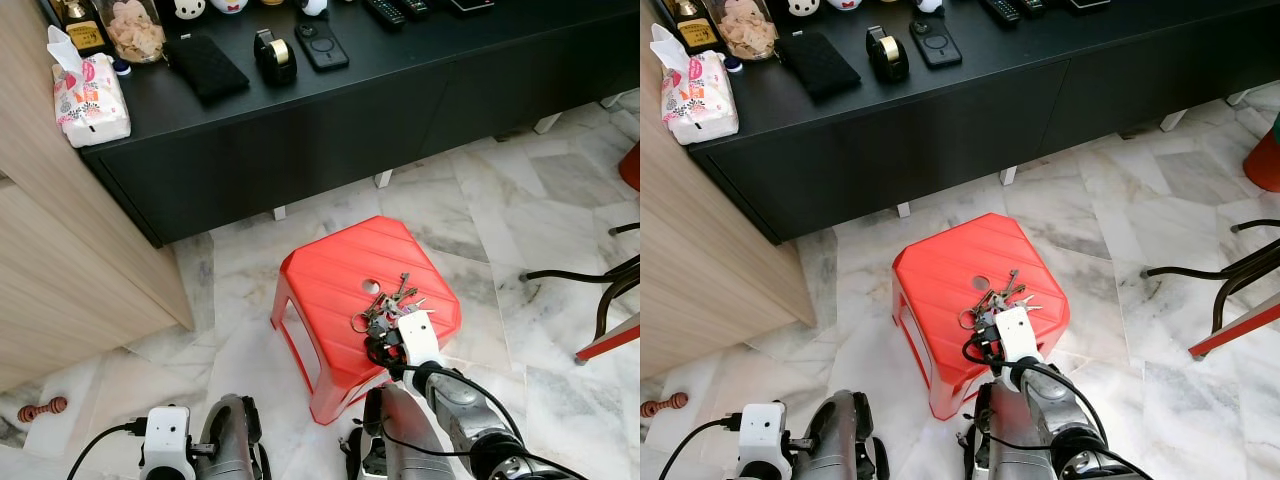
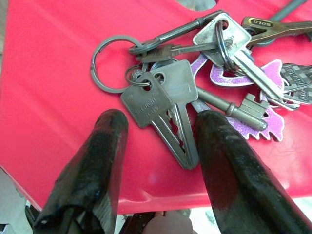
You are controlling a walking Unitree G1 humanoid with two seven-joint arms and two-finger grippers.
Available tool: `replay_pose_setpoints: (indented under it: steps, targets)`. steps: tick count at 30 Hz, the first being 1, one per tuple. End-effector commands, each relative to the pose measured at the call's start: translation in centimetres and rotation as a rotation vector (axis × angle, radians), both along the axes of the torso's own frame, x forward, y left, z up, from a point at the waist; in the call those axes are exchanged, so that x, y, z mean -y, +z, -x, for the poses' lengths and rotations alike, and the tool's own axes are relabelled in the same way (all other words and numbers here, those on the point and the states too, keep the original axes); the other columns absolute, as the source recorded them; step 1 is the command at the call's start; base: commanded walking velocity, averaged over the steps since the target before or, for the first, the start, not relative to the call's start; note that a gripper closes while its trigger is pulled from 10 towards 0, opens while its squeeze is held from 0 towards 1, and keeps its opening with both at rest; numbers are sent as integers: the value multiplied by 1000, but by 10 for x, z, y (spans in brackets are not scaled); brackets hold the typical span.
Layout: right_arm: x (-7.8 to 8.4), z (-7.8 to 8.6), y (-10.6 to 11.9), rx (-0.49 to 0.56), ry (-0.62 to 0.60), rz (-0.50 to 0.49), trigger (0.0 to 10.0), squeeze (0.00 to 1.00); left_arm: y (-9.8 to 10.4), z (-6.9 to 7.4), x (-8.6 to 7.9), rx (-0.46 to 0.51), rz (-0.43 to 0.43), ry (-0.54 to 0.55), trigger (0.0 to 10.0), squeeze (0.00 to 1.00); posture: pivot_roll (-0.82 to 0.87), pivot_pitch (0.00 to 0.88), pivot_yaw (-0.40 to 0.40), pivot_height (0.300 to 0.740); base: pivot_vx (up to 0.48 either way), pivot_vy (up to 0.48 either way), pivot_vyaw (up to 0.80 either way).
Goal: Hang keys on a hook
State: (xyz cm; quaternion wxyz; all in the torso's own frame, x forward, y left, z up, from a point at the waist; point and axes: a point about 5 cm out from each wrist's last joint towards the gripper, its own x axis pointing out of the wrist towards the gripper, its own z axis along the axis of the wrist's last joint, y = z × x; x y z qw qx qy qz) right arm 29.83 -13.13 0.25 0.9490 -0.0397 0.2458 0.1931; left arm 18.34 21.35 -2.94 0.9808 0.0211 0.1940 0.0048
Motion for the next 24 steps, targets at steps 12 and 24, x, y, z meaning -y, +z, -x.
replay_pose_setpoints:
  steps: [12,24]
  targets:
    - [11,2,-2,13,-89,-17,0,0,-25,13,10,-168,20,-36,10000,0,131,263,-70,620,0,0,0]
    - [14,-14,22,167,-162,-101,0,0,-24,-6,7,-177,9,-26,10000,0,121,187,-67,620,0,0,0]
